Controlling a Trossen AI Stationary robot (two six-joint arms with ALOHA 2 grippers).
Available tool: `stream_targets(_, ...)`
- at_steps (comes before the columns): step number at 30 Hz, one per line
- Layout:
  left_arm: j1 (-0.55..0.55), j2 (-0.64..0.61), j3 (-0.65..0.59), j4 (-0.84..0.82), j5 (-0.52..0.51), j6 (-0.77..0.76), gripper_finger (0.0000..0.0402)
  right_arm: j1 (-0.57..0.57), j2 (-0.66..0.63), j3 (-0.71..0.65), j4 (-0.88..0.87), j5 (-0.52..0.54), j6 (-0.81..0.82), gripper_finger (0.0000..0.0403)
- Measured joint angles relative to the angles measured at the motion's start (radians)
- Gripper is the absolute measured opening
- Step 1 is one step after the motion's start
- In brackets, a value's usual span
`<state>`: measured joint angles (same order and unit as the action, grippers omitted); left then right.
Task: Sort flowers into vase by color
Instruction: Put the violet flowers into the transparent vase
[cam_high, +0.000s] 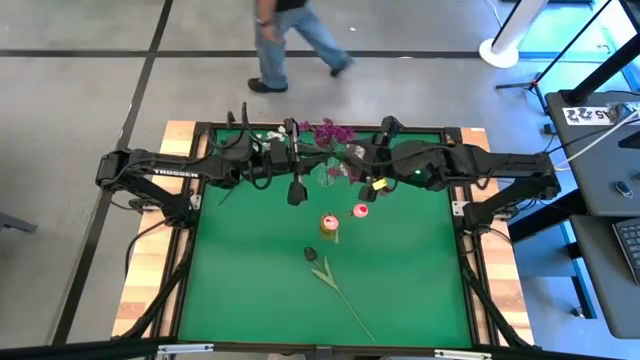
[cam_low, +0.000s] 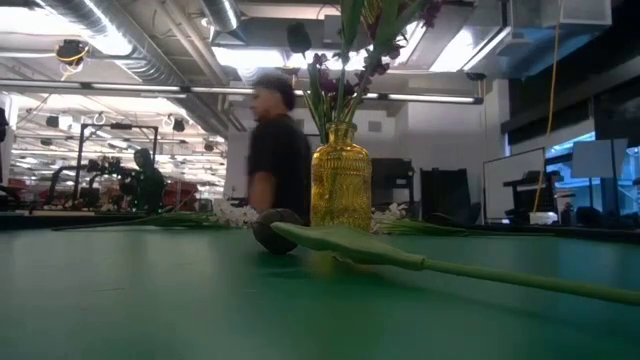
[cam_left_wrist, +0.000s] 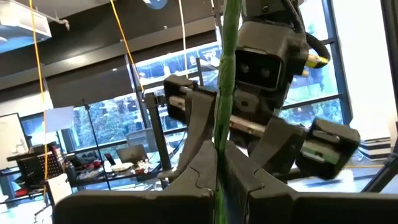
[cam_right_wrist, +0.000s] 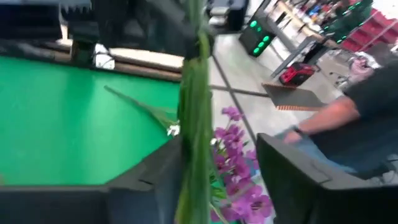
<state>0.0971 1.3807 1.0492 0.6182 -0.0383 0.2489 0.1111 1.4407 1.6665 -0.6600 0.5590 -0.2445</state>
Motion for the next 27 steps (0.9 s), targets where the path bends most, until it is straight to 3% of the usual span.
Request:
stream_targets(4, -0.007, -0.002, 0.0, 0.004, -0.001, 0.019, 0.0, 0.039, -0.045, 0.0, 0.005, 0.052, 0.005, 0.0244)
stream_targets(9, -0.029, -0.023, -0.001, 0.007, -0.028, 0.094, 0.0, 0.085, -0.119, 0.0, 0.032, 0.067, 0.112, 0.0263)
stream_targets(15, -0.065, -0.043, -0.001, 0.131, -0.03, 0.275, 0.0, 0.092, -0.146, 0.001, 0.071, -0.162, 0.343, 0.0264)
stream_targets(20, -0.088, -0.042, -0.001, 0.226, -0.028, 0.518, 0.0, 0.092, -0.09, 0.0, 0.101, -0.221, 0.402, 0.0264)
stream_targets(27, -0.087, -0.041, -0.001, 0.225, -0.029, 0.587, 0.0, 0.045, -0.005, 0.0, 0.282, -0.332, 0.435, 0.0264)
